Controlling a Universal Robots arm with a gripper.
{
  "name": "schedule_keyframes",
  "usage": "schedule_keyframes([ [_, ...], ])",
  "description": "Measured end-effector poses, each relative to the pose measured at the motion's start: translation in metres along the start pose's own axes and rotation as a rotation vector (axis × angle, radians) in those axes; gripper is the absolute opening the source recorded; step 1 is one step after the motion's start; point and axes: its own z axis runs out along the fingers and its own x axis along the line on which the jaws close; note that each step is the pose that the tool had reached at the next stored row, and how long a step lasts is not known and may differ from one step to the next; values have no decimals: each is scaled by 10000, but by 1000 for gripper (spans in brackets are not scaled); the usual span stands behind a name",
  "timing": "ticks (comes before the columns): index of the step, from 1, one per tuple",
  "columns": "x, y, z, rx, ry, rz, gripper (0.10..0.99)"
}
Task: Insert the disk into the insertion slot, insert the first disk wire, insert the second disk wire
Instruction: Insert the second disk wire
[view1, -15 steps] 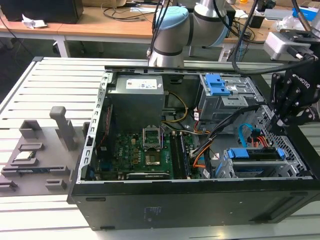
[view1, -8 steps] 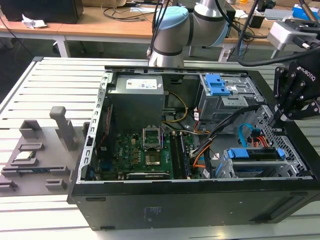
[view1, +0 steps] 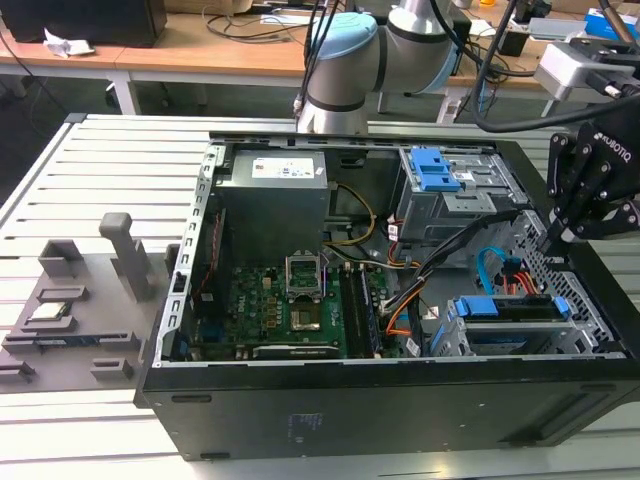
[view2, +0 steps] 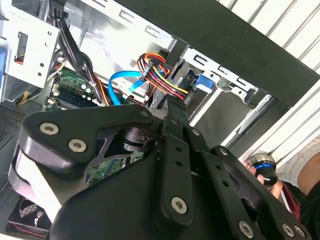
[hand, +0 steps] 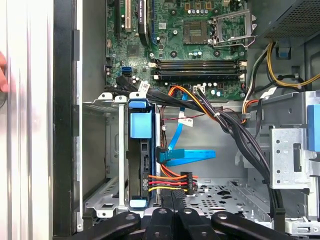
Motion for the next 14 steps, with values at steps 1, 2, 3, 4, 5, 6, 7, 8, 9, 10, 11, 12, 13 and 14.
schedule_keyframes([
  [1, 0, 0, 0, 0, 0, 0, 106],
  [2, 0, 0, -1, 0, 0, 0, 169],
  [3, 0, 0, -1, 0, 0, 0, 239],
  [4, 0, 0, -1, 0, 0, 0, 239],
  [5, 0, 0, -1, 0, 1, 0, 239],
  [6, 0, 5, -2, 0, 2, 0, 239],
  [7, 0, 16, 1, 0, 4, 0, 239],
  [8, 0, 32, 7, 0, 3, -1, 239],
  [9, 0, 51, 16, 0, 1, -1, 239],
  [10, 0, 78, 25, 0, 2, -2, 239],
  [11, 1, 159, 45, 0, 0, 0, 239],
  [12, 6, 234, 65, 0, 4, 0, 239],
  [13, 22, 257, 71, 0, 28, 1, 239],
  [14, 35, 270, 76, 1, 44, 2, 239],
])
